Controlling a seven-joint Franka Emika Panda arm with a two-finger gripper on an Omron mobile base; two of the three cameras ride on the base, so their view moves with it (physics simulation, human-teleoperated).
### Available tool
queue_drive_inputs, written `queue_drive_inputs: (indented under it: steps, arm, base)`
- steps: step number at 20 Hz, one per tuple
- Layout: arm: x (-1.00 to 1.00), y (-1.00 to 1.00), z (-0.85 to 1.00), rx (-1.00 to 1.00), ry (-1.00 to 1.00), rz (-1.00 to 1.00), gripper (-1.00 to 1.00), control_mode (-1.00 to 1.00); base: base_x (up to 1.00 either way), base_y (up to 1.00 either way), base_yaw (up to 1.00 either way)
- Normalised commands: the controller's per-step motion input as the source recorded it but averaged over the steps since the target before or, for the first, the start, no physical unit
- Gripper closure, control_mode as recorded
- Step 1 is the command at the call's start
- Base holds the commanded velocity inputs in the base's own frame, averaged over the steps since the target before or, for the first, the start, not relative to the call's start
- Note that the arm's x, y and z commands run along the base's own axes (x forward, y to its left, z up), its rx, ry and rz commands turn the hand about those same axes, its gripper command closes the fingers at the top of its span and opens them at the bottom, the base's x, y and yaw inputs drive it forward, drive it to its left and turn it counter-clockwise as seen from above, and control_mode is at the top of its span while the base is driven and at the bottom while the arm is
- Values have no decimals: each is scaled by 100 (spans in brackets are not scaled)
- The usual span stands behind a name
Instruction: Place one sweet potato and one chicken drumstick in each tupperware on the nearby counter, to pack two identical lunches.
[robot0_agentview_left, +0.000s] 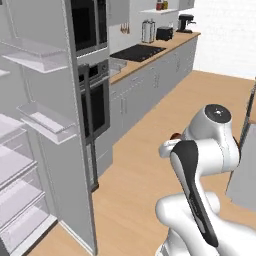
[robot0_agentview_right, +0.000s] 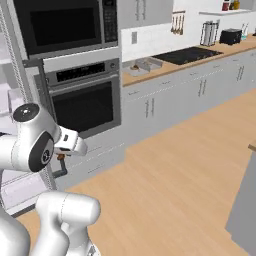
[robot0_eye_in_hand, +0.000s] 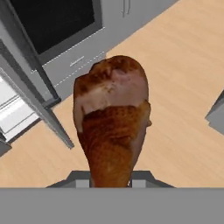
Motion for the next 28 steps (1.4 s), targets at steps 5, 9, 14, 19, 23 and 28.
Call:
queue_drive_inputs:
  steps: [5,9,14,19,23,28]
  arm:
    - [0,0,0,0,0,0,100,100]
    - [0,0,0,0,0,0,100,100]
    - [0,0,0,0,0,0,100,100]
    - [0,0,0,0,0,0,100,100]
    - [0,0,0,0,0,0,100,100]
    - [0,0,0,0,0,0,100,100]
  base:
    - [98,-6,-36]
    - [100,11,-6]
    - [100,6,1]
    - [100,-14,-1]
    - [100,-9,-7]
    - [100,0,0]
